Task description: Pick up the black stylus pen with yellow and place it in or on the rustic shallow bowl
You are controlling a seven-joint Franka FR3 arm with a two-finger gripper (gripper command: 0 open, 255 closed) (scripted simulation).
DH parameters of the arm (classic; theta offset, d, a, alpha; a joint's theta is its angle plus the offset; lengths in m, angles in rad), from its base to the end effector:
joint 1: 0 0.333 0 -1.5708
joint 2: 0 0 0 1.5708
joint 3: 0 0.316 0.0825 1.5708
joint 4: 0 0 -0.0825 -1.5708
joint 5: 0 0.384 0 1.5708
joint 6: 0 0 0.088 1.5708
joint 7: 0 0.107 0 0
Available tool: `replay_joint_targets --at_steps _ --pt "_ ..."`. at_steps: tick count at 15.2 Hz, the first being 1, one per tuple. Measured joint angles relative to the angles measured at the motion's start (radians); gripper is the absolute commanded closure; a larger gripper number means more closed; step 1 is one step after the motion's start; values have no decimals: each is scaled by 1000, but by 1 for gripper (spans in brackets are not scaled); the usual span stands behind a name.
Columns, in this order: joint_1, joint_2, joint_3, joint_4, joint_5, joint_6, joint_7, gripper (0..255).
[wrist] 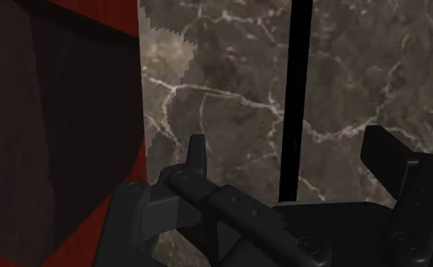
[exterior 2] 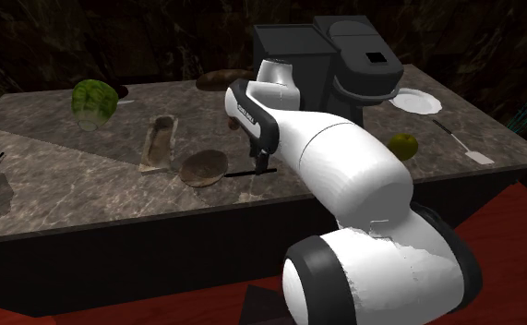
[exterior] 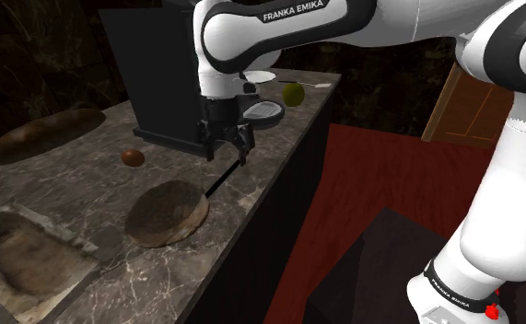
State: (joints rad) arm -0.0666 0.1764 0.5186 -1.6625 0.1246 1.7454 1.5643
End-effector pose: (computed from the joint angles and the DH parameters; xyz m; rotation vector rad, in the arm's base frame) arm 0.5457 0.2560 0.5075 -2.5850 1.6605 0.3314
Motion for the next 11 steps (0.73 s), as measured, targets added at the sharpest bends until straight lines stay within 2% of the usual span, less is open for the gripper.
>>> replay_joint_targets --at_steps 2,11 --pt "11 47 -6 35 -15 7 56 0" --pt "22 70 -6 -37 -21 100 76 0"
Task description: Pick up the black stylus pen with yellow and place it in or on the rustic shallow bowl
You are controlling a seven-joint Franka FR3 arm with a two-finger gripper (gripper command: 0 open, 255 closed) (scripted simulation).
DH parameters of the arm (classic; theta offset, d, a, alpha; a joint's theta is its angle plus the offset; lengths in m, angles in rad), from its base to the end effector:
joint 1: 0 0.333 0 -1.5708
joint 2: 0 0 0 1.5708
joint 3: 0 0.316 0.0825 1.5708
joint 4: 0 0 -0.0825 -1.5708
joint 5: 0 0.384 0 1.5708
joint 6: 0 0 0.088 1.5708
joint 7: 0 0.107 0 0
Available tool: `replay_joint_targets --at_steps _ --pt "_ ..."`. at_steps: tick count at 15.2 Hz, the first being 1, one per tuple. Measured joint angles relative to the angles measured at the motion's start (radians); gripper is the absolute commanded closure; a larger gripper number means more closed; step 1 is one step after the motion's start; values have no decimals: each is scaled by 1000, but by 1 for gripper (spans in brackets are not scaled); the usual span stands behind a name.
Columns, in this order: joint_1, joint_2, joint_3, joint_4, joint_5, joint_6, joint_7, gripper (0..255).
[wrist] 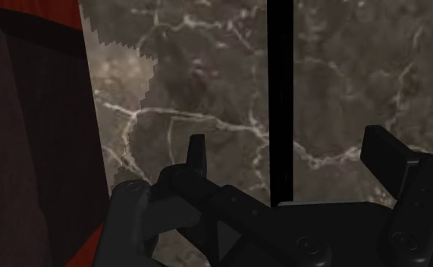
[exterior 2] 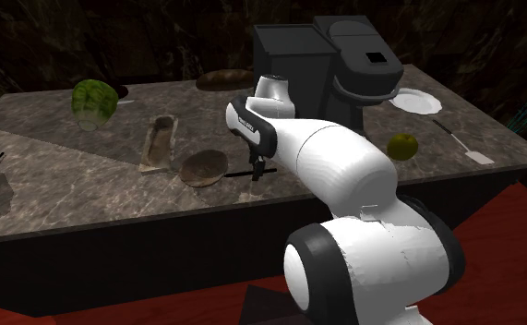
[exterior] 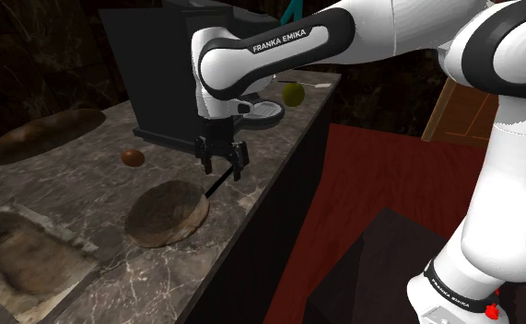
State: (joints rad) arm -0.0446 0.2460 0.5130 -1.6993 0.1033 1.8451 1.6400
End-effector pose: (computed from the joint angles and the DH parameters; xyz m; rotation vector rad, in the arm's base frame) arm 0.5581 0.2655 0.4599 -2.5275 1.7514 0.3469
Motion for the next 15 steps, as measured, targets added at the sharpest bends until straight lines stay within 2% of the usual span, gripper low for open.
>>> replay_joint_targets --at_steps 4,5,15 --pt "1 0 0 -3 0 3 1 0" --pt "1 0 0 -3 0 3 1 255" --pt "0 -5 1 -1 1 4 1 255"
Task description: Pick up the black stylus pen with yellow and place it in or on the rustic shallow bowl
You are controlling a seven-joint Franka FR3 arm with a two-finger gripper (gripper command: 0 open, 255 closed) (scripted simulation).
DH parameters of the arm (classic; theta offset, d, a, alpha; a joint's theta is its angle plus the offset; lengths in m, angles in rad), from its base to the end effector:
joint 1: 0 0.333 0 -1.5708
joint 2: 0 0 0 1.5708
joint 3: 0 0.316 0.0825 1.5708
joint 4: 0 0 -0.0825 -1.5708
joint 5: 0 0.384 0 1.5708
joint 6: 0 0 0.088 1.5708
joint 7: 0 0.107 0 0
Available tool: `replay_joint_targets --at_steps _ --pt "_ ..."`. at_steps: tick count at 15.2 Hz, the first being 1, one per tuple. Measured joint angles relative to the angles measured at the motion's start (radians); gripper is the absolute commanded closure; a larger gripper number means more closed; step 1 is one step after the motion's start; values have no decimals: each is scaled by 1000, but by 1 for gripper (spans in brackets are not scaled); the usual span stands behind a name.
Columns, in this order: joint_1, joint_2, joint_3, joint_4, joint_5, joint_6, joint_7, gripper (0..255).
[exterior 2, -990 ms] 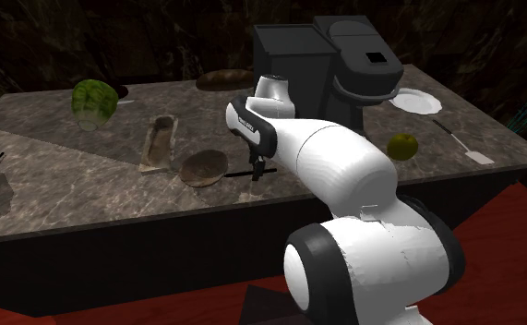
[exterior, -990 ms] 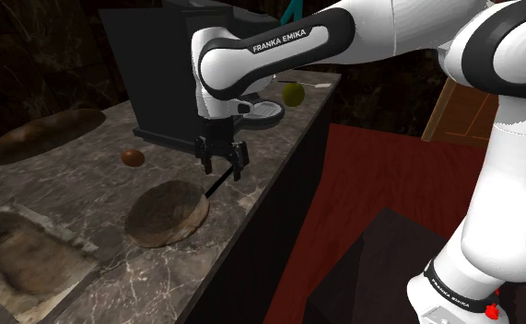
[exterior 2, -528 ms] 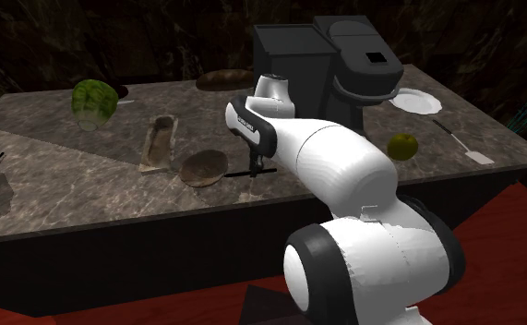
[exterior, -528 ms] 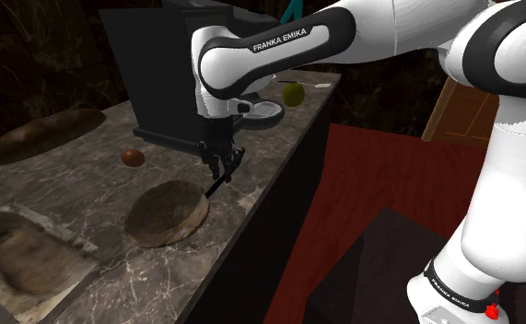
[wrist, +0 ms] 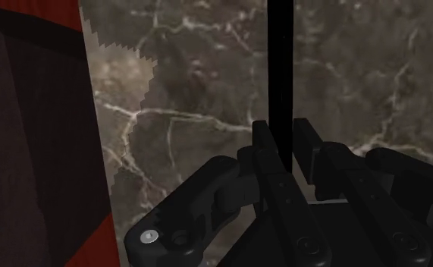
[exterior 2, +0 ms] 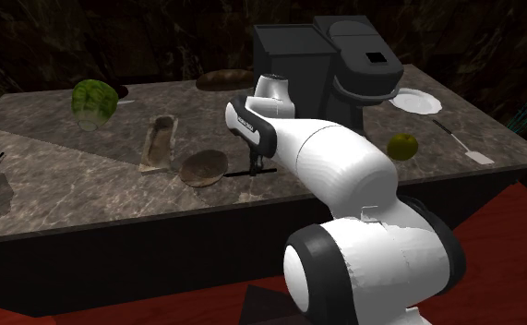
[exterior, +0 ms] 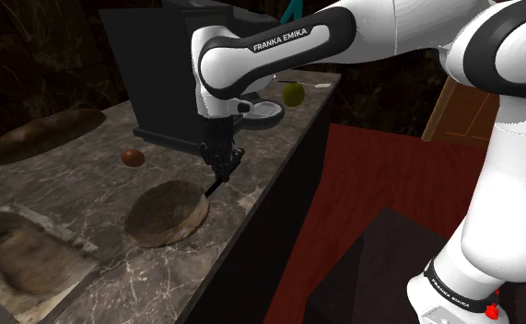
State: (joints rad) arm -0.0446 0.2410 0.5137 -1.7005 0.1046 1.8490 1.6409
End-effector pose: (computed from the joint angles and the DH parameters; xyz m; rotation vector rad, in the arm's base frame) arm 0.5574 0.2660 0.4624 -2.5231 1.7495 0.3395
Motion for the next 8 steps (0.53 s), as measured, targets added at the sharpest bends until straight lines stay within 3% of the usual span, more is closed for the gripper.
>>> replay_joint_targets --at_steps 8 --pt "2 -5 3 78 1 -87 13 255"
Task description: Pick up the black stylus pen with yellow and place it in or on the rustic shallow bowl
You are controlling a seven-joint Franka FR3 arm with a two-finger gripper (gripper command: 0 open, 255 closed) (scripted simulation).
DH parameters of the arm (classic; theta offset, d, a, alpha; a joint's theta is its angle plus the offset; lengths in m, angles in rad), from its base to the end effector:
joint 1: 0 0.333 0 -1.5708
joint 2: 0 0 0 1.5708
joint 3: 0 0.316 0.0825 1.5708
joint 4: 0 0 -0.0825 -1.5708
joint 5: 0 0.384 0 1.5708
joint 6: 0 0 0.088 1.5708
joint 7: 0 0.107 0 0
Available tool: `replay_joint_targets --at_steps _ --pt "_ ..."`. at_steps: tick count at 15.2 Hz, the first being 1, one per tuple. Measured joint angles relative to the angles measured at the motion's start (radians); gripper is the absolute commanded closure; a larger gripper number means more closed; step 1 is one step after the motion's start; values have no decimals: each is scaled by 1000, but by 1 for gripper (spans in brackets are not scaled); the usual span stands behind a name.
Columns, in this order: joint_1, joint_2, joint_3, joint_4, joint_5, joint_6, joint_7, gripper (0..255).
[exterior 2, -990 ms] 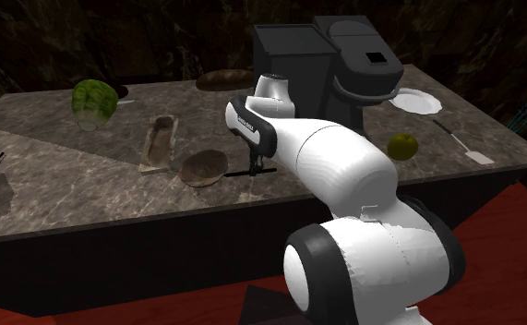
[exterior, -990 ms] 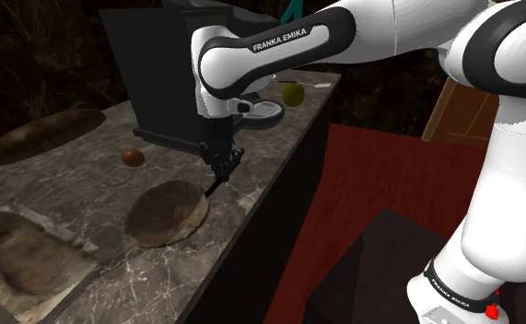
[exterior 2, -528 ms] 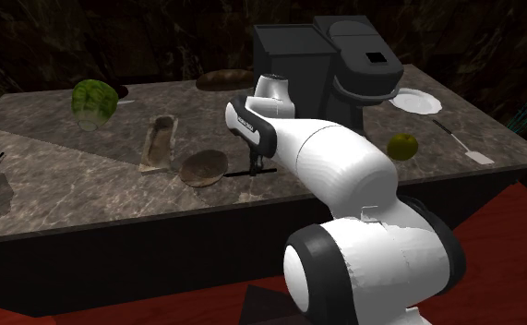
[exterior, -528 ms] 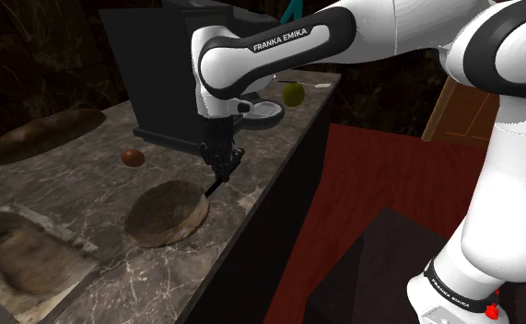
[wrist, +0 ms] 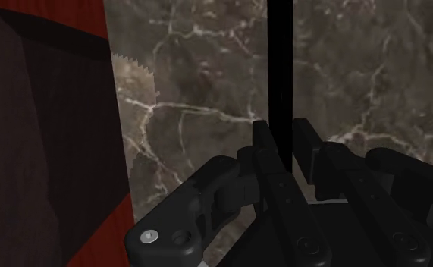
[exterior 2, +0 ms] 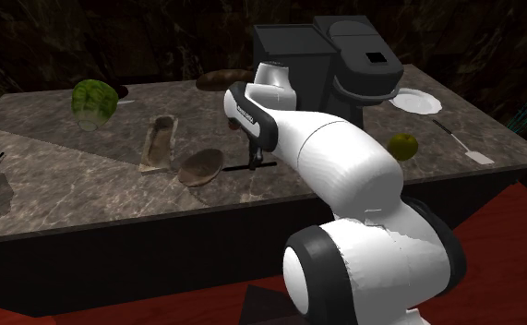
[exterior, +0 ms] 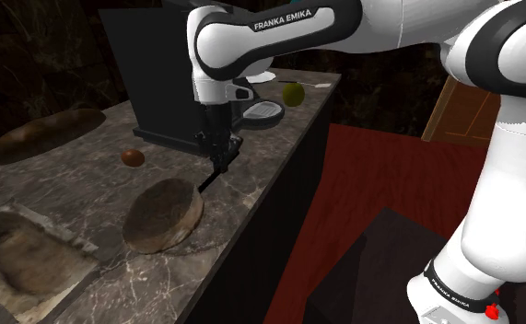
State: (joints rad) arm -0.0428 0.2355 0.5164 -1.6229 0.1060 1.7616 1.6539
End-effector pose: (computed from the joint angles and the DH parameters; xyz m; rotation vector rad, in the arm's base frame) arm 0.5579 0.2671 0.4952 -2.5269 1.7512 0.3461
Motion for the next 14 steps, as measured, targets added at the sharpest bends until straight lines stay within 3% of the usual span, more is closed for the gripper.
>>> replay_joint_targets --at_steps 14 --pt "8 10 4 201 -7 -190 32 255"
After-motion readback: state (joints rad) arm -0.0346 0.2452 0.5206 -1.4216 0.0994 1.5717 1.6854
